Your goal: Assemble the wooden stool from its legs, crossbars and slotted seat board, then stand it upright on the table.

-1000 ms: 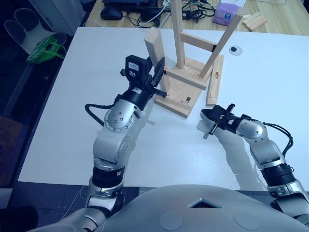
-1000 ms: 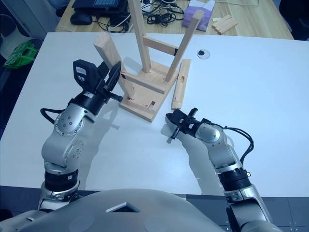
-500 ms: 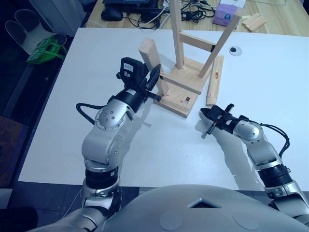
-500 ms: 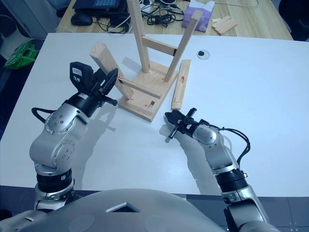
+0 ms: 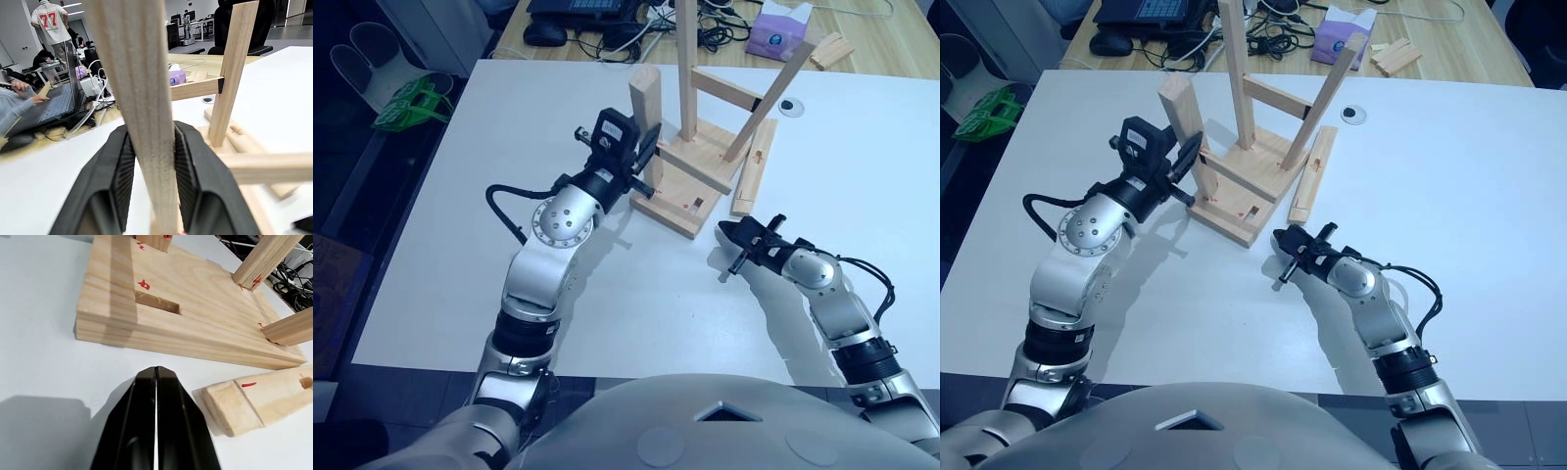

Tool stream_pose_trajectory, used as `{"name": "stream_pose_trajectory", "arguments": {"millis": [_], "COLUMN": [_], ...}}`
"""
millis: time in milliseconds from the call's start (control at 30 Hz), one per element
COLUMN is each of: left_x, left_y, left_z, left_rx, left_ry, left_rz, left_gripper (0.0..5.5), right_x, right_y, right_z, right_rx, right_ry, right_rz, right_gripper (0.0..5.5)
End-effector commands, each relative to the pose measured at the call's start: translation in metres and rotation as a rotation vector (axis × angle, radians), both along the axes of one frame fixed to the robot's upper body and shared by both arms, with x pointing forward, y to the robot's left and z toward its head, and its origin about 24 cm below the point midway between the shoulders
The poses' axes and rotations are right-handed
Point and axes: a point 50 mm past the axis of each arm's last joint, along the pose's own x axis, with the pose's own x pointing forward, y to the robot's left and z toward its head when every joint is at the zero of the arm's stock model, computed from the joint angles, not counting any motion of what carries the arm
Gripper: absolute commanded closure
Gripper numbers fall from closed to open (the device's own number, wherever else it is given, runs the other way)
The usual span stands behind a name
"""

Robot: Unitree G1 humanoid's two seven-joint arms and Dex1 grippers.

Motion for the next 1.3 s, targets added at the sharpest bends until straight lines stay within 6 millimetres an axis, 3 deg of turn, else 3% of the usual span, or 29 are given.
{"name": "stream_pose_trajectory", "arguments": {"millis": [33,133,333,500,733,767,1067,1167,1300], "left_x": [-0.01,-0.012,-0.014,-0.001,0.006,0.008,0.007,-0.001,-0.014], "left_y": [0.015,0.019,0.006,0.005,-0.003,-0.003,-0.009,-0.004,0.009], "left_z": [-0.068,-0.078,-0.07,-0.04,-0.017,-0.011,0.042,0.06,0.067], "left_rx": [-0.214,-0.164,0.022,-0.063,-0.18,-0.189,-0.189,-0.206,-0.213], "left_ry": [0.483,0.504,0.372,0.195,0.085,0.051,-0.204,-0.339,-0.476], "left_rz": [0.132,0.122,0.017,0.074,0.079,0.083,0.079,0.059,0.077], "left_gripper": [4.47,4.48,4.48,4.48,4.48,4.12,2.78,2.78,2.78], "right_x": [0.004,0.004,0.003,0.004,0.003,0.002,-0.003,0.003,0.014], "right_y": [0.001,0.001,0.0,0.001,0.003,0.002,0.003,-0.001,-0.003], "right_z": [0.002,0.002,0.002,0.002,-0.005,-0.006,-0.013,-0.012,0.0], "right_rx": [0.004,0.004,0.005,0.001,-0.023,-0.024,-0.009,-0.014,0.031], "right_ry": [-0.016,-0.016,-0.014,-0.028,-0.028,-0.021,0.011,-0.013,-0.105], "right_rz": [-0.007,-0.006,-0.009,-0.001,0.008,0.008,-0.011,-0.074,-0.191], "right_gripper": [5.5,5.5,5.5,5.5,5.5,5.5,5.5,5.5,5.5]}}
